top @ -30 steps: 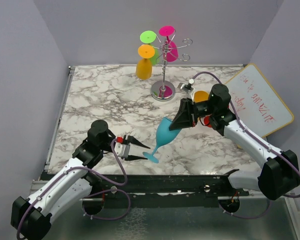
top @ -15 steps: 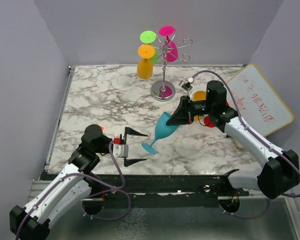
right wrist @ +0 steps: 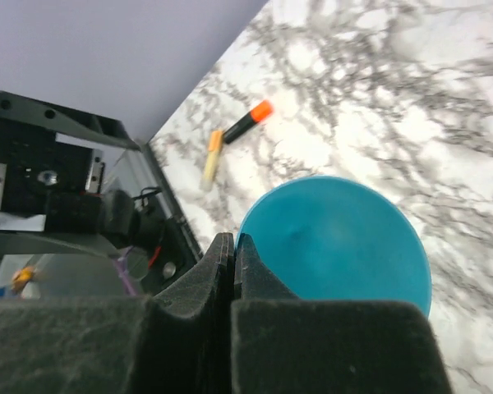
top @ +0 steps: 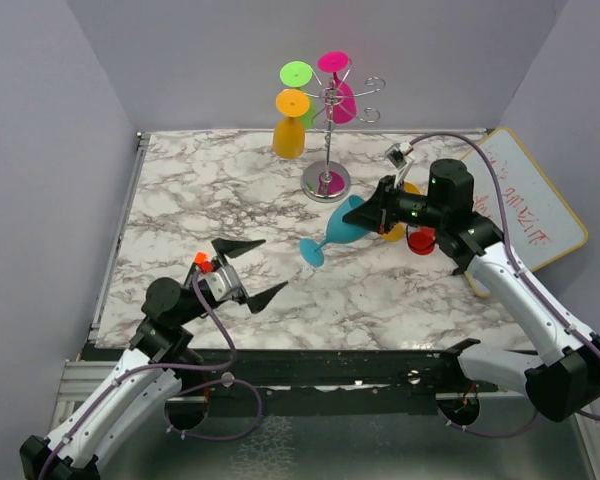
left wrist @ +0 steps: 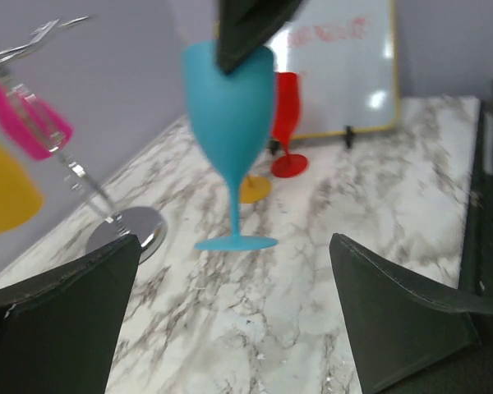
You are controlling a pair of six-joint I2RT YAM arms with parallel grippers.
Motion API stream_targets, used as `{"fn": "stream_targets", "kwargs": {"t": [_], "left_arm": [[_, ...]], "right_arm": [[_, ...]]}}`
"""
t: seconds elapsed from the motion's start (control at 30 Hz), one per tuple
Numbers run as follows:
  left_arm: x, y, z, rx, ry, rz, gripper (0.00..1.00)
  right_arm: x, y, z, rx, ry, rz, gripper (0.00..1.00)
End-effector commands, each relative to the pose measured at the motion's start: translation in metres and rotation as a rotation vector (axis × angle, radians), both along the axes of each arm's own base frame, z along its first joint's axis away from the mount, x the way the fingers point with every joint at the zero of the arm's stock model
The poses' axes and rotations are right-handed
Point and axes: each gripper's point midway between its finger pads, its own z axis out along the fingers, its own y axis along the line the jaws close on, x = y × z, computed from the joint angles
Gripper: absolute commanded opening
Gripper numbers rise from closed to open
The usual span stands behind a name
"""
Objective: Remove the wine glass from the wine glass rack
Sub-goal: Place the wine glass at the center of the board.
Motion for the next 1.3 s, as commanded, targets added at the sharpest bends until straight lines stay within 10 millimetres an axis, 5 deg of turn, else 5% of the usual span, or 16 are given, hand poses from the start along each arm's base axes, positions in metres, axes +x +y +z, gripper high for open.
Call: {"fn": "stream_targets", "kwargs": {"t": [0.0, 0.07, 0.23, 0.53, 1.03, 1.27], "left_arm": [[0.062, 0.068, 0.036, -0.362, 0.210, 0.525, 0.99], [0.075, 0.095, 0.032, -0.451, 0.285, 0.688, 0.99], [0.084, 0.107, 0.019, -0.358, 0.345, 0.805, 0.99], [0.099, 0.097, -0.006, -0.193, 0.451, 0.843, 0.99], [0.100, 0.099, -0.014, -0.155, 0.479, 0.849, 0.99], [0.100, 0.098, -0.016, -0.155, 0.489, 0.843, 0.99]], "right_arm": [[0.012, -0.017, 0.002, -0.122, -0.014, -0.139, 0.01], [0.011, -0.018, 0.003, -0.166, -0.009, -0.160, 0.01], [0.018, -0.019, -0.013, -0.331, -0.050, -0.288, 0.01], [0.018, -0.011, -0.054, -0.643, -0.056, -0.427, 0.01], [0.041, -0.063, -0.081, -0.708, -0.066, -0.790, 0.01], [0.055, -0.059, -0.100, -0.667, 0.017, -0.797, 0.01]]}}
